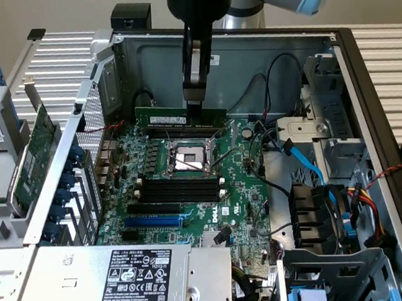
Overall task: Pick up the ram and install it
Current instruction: 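Pick up the ram and move it above insertion slot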
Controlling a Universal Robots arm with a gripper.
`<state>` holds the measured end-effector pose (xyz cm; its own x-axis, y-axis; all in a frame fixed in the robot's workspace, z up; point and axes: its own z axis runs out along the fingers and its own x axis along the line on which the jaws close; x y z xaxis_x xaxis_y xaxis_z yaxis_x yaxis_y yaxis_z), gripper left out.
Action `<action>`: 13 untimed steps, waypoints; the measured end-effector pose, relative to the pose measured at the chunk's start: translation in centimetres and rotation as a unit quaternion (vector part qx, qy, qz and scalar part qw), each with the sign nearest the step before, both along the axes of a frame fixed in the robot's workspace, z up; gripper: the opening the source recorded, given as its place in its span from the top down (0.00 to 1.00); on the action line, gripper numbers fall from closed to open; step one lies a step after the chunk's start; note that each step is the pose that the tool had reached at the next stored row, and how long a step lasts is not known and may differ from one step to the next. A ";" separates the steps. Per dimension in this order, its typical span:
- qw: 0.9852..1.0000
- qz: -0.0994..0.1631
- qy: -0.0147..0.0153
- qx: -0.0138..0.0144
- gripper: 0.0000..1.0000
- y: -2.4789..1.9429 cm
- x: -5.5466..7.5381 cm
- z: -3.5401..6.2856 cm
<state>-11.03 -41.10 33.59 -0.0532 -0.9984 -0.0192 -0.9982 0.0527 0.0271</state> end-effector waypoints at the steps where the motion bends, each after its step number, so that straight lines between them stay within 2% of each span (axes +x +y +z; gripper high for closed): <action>1: 1.000 0.000 0.000 -0.001 0.88 0.21 0.0 -0.06; 3: 1.000 0.000 0.000 -0.002 0.88 0.43 0.0 -0.21; 5: 1.000 0.000 0.000 -0.003 0.88 0.45 0.0 -0.43; 7: 1.000 0.000 0.000 -0.006 0.88 0.46 0.0 -0.67; 8: 1.000 0.000 0.000 -0.007 0.88 0.45 0.0 -0.79; 11: 1.000 0.000 0.003 -0.008 0.88 0.46 0.0 -0.96; 13: 1.000 0.000 0.003 -0.005 0.88 0.45 0.0 -1.16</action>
<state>-11.03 -40.65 32.42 -0.0531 -0.9985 -0.0090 -0.9981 0.0528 0.0318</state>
